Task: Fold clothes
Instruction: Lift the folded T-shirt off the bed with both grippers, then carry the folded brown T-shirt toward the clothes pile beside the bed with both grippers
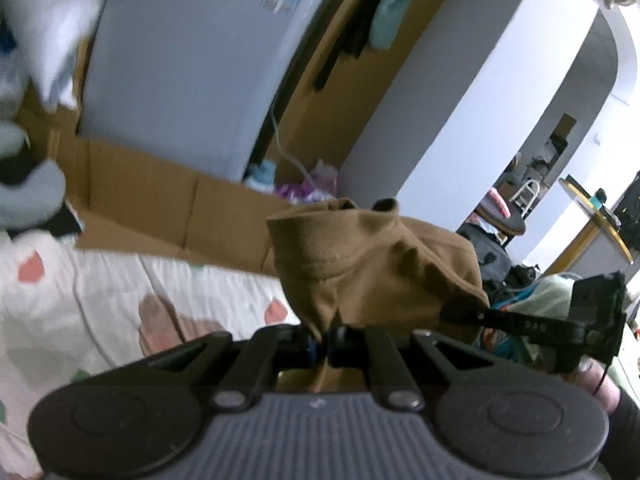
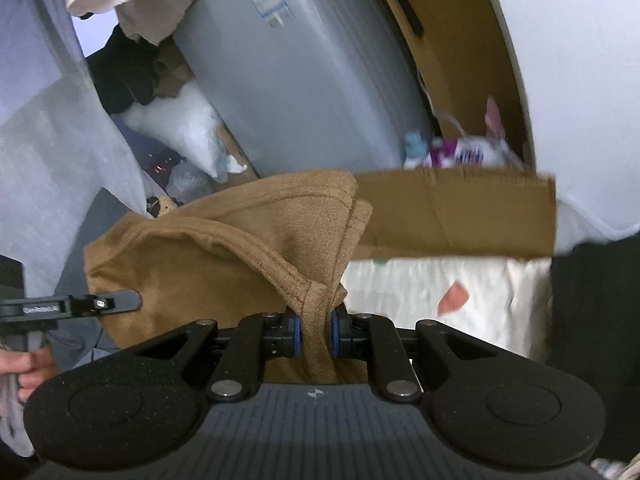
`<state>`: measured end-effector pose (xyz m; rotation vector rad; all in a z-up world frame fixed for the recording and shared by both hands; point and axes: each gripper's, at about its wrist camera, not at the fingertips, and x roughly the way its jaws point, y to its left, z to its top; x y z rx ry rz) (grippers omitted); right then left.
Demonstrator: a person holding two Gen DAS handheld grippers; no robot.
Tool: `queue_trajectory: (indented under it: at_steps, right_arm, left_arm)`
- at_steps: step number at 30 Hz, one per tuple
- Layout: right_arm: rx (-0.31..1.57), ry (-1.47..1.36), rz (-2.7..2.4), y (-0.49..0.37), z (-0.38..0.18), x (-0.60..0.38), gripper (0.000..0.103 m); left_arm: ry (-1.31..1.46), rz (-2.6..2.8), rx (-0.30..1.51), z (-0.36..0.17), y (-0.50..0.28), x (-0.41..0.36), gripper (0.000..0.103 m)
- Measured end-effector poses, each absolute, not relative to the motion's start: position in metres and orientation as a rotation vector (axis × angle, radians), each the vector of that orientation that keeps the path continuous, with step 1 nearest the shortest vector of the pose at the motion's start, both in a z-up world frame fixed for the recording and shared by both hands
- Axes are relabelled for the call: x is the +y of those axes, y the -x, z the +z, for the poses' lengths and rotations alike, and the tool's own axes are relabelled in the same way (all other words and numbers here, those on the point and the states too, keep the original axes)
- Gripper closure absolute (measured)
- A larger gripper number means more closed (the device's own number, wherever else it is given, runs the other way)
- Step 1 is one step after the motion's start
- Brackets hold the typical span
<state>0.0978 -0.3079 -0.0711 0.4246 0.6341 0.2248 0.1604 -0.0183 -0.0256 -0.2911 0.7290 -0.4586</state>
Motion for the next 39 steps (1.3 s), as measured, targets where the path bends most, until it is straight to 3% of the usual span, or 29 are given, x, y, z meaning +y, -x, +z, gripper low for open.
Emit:
queue_trajectory:
  at_steps: [10, 17, 39]
  right_arm:
    - [0.547, -0.372, 0.25, -0.088, 0.052, -0.307, 0.09]
    - [0.499, -0.368, 0.278, -0.064, 0.107, -0.317, 0.09]
    - [0.444, -0.345, 0.092, 0.023, 0.12, -0.38, 0.09]
  left_arm:
    - [0.301, -0.393, 0.647, 0.082, -0.132, -0.031, 0.098]
    - [0.329, -0.373, 0.633, 0.119, -0.123, -0.041, 0.098]
    - [0.311, -0.643, 0.593, 0.104, -0.141, -0.12, 0.098]
